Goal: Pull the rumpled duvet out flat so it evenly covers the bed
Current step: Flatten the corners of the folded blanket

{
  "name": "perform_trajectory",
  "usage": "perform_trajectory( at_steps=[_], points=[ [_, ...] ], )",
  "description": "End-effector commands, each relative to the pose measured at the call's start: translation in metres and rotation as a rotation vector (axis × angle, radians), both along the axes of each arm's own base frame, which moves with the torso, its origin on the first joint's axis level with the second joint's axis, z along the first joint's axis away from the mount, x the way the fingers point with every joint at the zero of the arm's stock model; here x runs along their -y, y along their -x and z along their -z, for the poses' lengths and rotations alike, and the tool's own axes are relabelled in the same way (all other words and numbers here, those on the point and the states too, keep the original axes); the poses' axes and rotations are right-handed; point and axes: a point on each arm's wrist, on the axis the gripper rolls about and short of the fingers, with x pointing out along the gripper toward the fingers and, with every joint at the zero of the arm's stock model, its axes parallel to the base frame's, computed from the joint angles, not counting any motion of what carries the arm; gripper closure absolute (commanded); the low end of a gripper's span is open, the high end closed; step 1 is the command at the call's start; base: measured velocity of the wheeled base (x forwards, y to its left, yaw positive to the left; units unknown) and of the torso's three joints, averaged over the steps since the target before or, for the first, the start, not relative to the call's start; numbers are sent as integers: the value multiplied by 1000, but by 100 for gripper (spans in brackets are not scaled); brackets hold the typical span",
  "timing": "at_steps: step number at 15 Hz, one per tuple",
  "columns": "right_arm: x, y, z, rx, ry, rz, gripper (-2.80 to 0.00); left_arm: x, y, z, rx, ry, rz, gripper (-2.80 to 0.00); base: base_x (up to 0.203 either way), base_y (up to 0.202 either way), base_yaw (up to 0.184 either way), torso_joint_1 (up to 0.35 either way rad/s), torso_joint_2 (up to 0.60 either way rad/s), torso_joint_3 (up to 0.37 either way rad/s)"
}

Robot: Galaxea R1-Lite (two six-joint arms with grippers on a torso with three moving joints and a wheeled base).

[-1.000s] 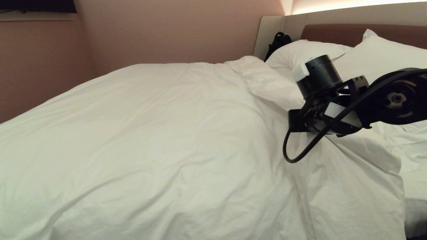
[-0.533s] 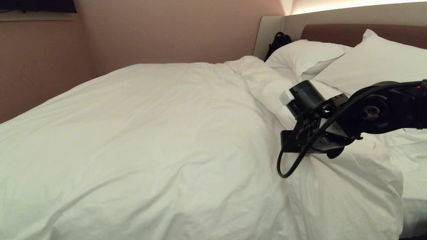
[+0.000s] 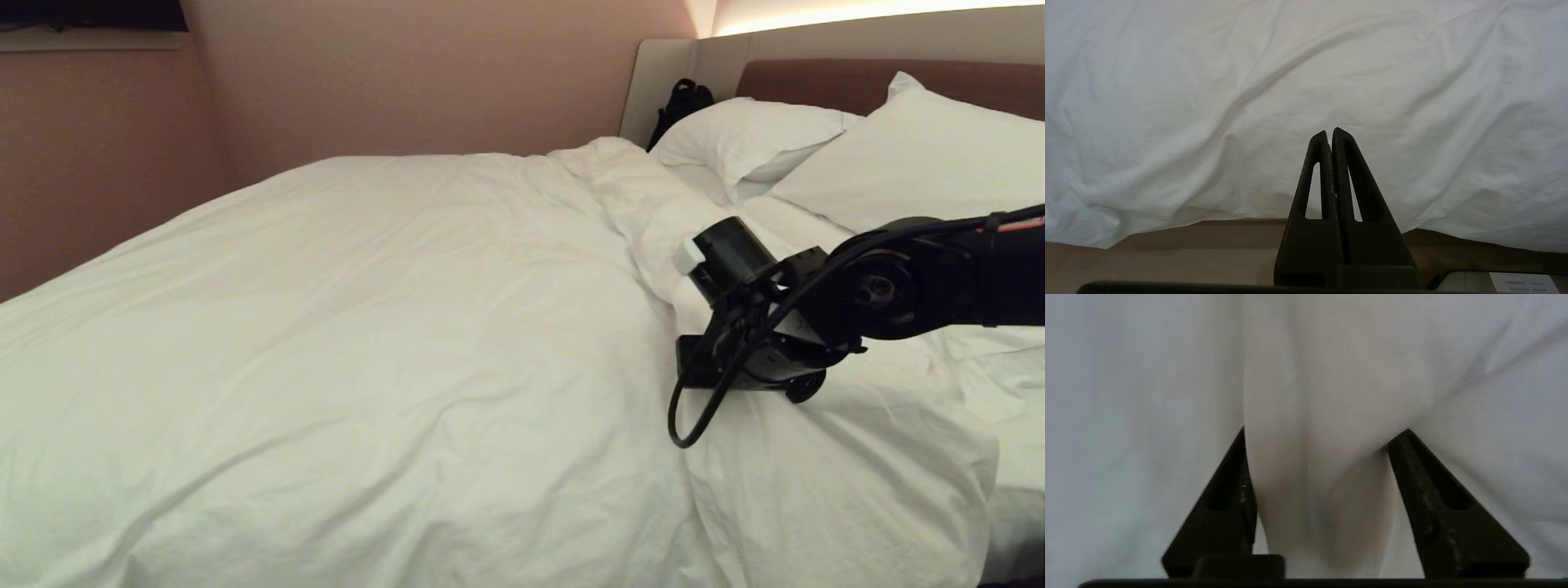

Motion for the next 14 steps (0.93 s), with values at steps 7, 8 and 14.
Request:
perform_trajectory(
  at_steps=[7, 8, 14],
  points=[
    [-19, 74, -81, 213, -73, -260, -280, 0, 0, 0, 0, 0, 0, 0, 0, 0, 0, 0, 0, 0],
    [-19, 83, -90, 239, -77, -288, -280, 0, 0, 0, 0, -1, 0, 0, 0, 0, 0, 0, 0, 0],
    [30, 130, -153, 437, -169, -296, 0, 0, 0, 0, 0, 0, 0, 0, 0, 0, 0, 0, 0, 0]
  ],
)
